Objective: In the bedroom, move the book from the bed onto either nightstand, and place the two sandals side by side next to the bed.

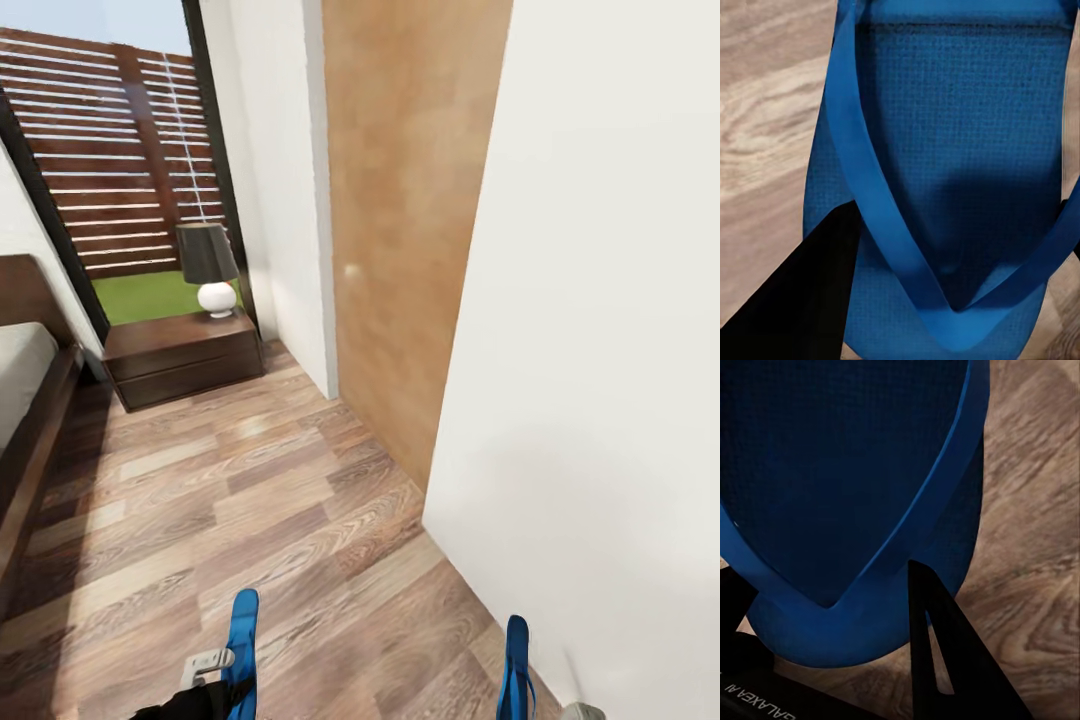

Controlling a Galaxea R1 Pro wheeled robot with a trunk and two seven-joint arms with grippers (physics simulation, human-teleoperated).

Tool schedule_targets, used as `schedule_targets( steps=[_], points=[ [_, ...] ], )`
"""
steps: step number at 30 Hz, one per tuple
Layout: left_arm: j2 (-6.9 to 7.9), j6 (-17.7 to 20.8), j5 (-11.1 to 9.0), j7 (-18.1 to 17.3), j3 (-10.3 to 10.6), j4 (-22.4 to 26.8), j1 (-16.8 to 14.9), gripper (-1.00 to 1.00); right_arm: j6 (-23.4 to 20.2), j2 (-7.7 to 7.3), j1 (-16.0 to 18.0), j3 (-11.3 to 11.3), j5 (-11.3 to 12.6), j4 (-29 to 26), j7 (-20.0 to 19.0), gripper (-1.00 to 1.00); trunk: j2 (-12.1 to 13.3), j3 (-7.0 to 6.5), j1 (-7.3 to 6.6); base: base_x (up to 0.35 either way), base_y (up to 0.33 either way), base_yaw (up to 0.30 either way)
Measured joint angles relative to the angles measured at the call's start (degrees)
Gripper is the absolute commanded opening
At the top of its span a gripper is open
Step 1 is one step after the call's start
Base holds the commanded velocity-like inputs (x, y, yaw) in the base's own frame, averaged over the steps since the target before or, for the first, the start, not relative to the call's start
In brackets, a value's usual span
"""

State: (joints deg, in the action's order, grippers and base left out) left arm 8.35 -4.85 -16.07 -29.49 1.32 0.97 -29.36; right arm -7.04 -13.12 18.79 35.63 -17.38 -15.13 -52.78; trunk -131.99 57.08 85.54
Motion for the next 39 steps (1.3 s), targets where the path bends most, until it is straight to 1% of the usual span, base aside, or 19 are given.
schedule_targets(
  steps=[33,39],
  points=[
    [0.0,0.0,0.0,0.0,0.0,0.0,0.2,-1.0,0.0,0.0,0.0,0.0,0.0,0.0,0.0,-1.0,0.0,0.0,0.0,0.001,0.0,0.292],
    [0.0,-0.1,0.0,0.0,0.0,0.0,0.2,-1.0,0.0,0.0,0.0,0.0,-0.1,0.0,0.0,-1.0,0.0,0.0,-0.03,0.218,0.0,0.292]
  ],
)
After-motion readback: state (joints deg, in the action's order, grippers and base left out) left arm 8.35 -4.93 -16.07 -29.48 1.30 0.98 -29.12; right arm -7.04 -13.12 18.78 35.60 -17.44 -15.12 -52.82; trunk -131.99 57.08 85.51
